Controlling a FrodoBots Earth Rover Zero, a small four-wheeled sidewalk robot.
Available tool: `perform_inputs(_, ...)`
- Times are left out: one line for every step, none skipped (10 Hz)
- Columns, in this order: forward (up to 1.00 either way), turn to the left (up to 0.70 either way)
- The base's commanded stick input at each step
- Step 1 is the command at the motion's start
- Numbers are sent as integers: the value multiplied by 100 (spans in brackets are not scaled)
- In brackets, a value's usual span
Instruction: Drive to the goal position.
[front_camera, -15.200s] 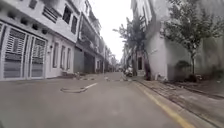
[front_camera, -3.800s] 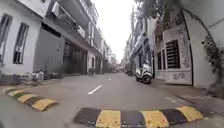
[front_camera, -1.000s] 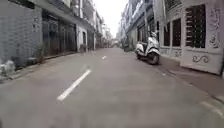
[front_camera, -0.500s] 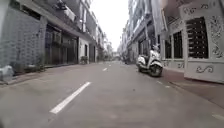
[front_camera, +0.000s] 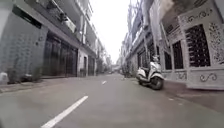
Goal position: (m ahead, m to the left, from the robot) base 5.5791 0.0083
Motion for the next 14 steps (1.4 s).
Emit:
perform_inputs(50,-19)
perform_inputs(50,-50)
perform_inputs(50,-50)
perform_inputs(50,-41)
perform_inputs(50,-15)
perform_inputs(50,0)
perform_inputs(50,0)
perform_inputs(50,0)
perform_inputs(50,0)
perform_inputs(50,-19)
perform_inputs(50,-50)
perform_inputs(50,-42)
perform_inputs(50,-20)
perform_inputs(50,0)
